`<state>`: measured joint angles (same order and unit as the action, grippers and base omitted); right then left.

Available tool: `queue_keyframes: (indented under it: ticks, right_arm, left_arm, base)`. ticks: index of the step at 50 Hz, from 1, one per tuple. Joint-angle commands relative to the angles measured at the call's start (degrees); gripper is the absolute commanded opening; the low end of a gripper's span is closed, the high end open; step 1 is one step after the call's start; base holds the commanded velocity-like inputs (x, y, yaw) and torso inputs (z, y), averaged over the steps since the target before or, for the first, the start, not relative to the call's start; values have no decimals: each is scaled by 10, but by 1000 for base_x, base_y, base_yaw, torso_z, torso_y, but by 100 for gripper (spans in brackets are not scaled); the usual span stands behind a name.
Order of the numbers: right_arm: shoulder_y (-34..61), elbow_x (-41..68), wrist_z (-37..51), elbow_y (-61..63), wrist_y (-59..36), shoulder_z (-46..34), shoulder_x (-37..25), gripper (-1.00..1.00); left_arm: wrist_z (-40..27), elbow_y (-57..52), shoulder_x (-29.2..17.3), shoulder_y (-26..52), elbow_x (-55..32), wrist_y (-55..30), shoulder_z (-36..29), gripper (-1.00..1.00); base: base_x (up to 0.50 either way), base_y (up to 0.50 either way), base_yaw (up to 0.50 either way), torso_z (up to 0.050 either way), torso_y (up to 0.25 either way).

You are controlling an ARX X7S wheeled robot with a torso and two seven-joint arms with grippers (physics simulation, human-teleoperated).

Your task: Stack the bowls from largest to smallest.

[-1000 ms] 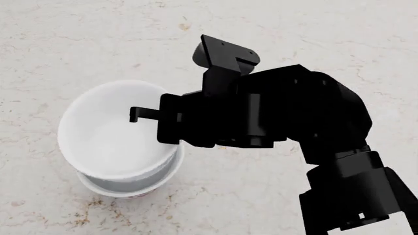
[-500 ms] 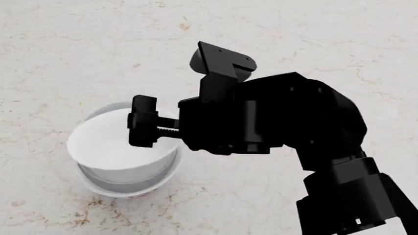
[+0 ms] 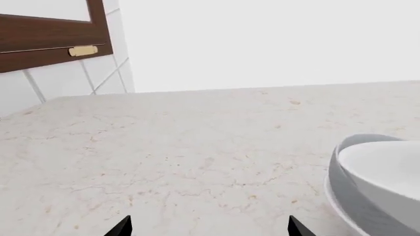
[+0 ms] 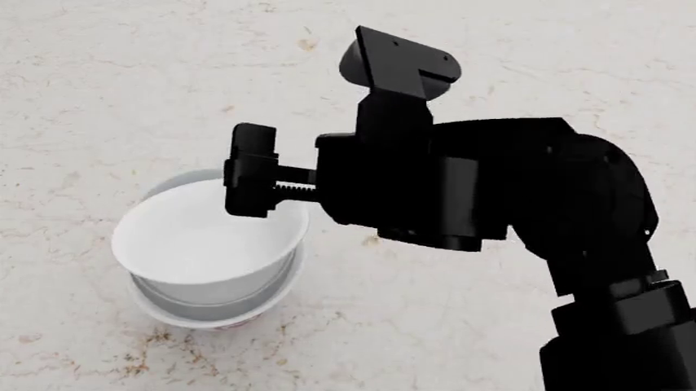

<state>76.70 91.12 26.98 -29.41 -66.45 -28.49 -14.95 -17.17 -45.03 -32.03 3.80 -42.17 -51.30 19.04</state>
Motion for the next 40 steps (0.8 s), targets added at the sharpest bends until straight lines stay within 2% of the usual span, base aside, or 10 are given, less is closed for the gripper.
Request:
queue_keyframes:
  ticks: [1, 6, 9, 14, 17, 19, 20, 21, 25, 40]
  right_arm:
    - [-58, 18, 85, 206, 43, 64, -77, 100]
    - [-101, -42, 95, 347, 67, 75, -149, 100]
    - [-114, -28, 113, 383, 66, 90, -175, 100]
    - [-112, -20, 114, 391, 69, 111, -206, 100]
    - [-87, -10, 121, 391, 59, 122, -227, 100]
    - [-87, -10, 121, 391, 59, 122, -227, 100]
    - [-49, 5, 126, 375, 42, 131, -250, 100]
    - [-39, 5, 128, 369, 37, 132, -258, 100]
    - [-34, 25, 137, 363, 20, 138, -287, 100]
    - [152, -14, 109, 209, -38, 91, -272, 100]
  left_arm:
    - [-16, -15, -21, 36, -30, -34, 12, 100]
    - [-31, 2, -54, 166, -65, -99, -35, 100]
    - [-40, 5, -70, 244, -80, -143, -78, 100]
    - [-103, 34, -42, 382, -185, -262, -59, 100]
    - [-118, 57, -49, 462, -218, -305, -62, 100]
    - [-121, 58, -49, 464, -222, -306, -62, 100]
    - [-111, 94, -48, 532, -230, -325, -90, 100]
    - [-106, 107, -50, 556, -233, -329, -98, 100]
    - [-79, 140, -56, 597, -222, -318, -132, 100]
    - [-21, 267, -57, 765, -173, -304, -236, 100]
  base:
    - [0, 0, 0, 0, 0]
    - [0, 0, 0, 0, 0]
    - [0, 0, 0, 0, 0]
    - [0, 0, 0, 0, 0]
    - [0, 0, 0, 0, 3]
    - [0, 0, 0, 0, 0]
    - [0, 0, 0, 0, 0]
    - [0, 0, 0, 0, 0]
    - [0, 0, 0, 0, 0]
    - [0, 0, 1, 0, 0]
